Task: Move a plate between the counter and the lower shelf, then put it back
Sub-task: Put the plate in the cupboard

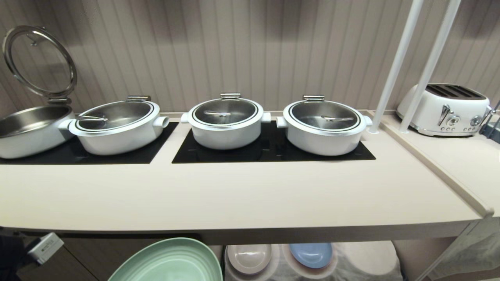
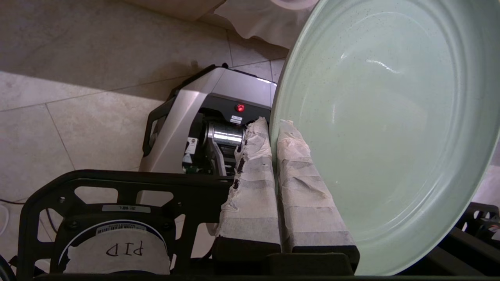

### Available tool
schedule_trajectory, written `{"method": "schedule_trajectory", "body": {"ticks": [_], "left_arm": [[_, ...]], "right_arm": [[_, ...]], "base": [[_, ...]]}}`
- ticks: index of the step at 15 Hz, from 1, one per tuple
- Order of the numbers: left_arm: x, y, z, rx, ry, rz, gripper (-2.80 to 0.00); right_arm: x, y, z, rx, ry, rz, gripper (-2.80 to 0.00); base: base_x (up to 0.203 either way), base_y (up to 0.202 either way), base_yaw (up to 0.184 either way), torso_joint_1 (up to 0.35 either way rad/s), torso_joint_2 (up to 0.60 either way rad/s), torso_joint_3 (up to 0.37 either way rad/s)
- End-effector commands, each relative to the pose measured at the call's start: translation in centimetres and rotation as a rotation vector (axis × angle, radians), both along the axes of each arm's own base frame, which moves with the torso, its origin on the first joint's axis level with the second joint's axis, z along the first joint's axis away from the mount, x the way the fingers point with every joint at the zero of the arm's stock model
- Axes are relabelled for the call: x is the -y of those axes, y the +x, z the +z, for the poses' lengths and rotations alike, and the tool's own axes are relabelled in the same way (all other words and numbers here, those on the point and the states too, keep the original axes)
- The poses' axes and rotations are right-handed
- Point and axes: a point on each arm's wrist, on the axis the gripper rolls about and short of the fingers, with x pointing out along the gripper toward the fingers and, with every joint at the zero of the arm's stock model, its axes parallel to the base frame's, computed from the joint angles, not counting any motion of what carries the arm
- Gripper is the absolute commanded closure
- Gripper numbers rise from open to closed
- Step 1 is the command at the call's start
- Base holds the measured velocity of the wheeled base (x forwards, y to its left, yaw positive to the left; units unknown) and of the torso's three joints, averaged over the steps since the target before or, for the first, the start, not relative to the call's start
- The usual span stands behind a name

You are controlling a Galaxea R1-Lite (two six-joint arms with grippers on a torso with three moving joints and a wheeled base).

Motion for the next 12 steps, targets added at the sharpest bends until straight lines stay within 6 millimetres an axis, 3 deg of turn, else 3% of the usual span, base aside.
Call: {"method": "schedule_trajectory", "body": {"ticks": [1, 12], "left_arm": [[-0.02, -0.11, -0.17, -0.01, -0.001, 0.003, 0.0], [-0.04, -0.22, -0.14, -0.004, -0.005, 0.004, 0.0]], "right_arm": [[0.0, 0.0, 0.0, 0.0, 0.0, 0.0, 0.0], [0.0, 0.0, 0.0, 0.0, 0.0, 0.0, 0.0]], "base": [[0.0, 0.0, 0.0, 0.0, 0.0, 0.0], [0.0, 0.0, 0.0, 0.0, 0.0, 0.0]]}}
